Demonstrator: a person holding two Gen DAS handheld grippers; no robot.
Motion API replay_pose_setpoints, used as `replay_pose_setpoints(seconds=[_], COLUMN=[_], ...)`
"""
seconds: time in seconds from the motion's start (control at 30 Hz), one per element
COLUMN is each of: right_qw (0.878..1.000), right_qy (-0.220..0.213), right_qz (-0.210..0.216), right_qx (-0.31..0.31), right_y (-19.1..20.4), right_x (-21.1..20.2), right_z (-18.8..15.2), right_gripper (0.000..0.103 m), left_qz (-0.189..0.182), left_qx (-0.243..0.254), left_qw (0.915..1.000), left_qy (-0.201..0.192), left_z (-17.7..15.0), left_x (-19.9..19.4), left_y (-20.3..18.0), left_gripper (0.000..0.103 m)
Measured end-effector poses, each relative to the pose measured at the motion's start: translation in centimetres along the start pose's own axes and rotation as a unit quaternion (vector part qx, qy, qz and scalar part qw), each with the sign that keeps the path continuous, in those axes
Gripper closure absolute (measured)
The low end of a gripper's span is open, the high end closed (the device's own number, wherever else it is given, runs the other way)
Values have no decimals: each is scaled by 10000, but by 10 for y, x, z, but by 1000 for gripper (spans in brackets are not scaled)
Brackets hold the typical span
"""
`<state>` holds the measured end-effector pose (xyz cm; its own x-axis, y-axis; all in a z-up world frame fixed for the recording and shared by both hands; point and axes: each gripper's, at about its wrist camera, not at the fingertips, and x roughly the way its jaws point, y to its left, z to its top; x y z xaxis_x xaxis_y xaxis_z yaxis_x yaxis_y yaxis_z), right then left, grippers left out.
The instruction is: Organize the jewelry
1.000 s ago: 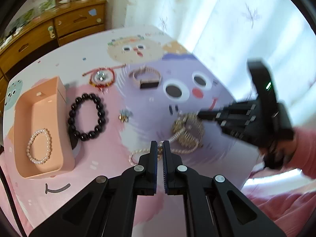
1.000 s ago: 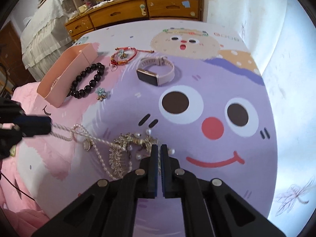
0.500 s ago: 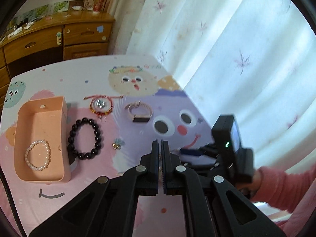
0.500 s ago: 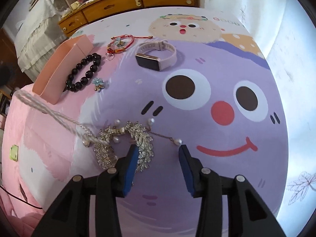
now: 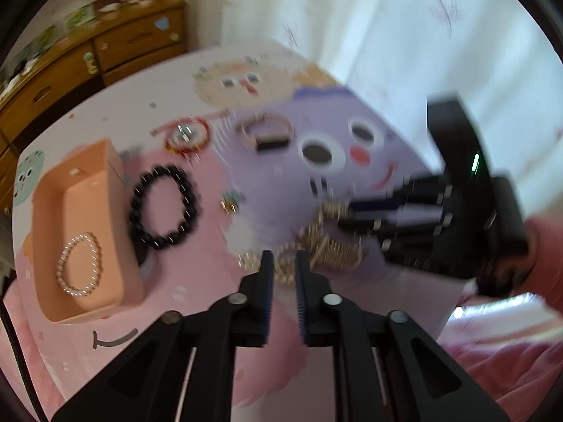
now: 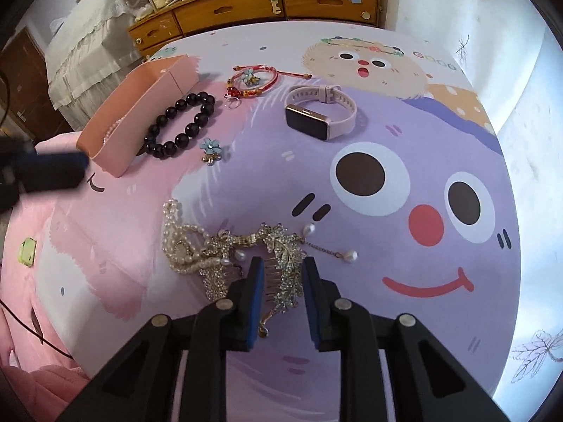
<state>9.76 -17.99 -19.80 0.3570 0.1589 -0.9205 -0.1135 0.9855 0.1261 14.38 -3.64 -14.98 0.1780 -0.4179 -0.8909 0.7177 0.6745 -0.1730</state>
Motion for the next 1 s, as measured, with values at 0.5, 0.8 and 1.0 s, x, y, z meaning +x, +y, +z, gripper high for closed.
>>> replay_pose_setpoints(seconds=[0.5, 0.8, 1.0], right_qw=[9995, 9989, 9969], right_qy=[128, 84, 21], right_qz=[76, 57, -131], right_qx=[-294, -460, -781], right_y=[1, 3, 11], right_x=[6, 7, 9], right_z=[-2, 0, 0], right_gripper=[68, 68, 74], left_qz=[636, 561, 457], left_qx=[2055, 2449, 1999], left_qw=[9765, 9679, 9786], left_qy=[138, 69, 159], left_z=[-28, -36, -30], left_x=[58, 65, 64], left_y=[-46, -54, -48], left_gripper=[79, 100, 100])
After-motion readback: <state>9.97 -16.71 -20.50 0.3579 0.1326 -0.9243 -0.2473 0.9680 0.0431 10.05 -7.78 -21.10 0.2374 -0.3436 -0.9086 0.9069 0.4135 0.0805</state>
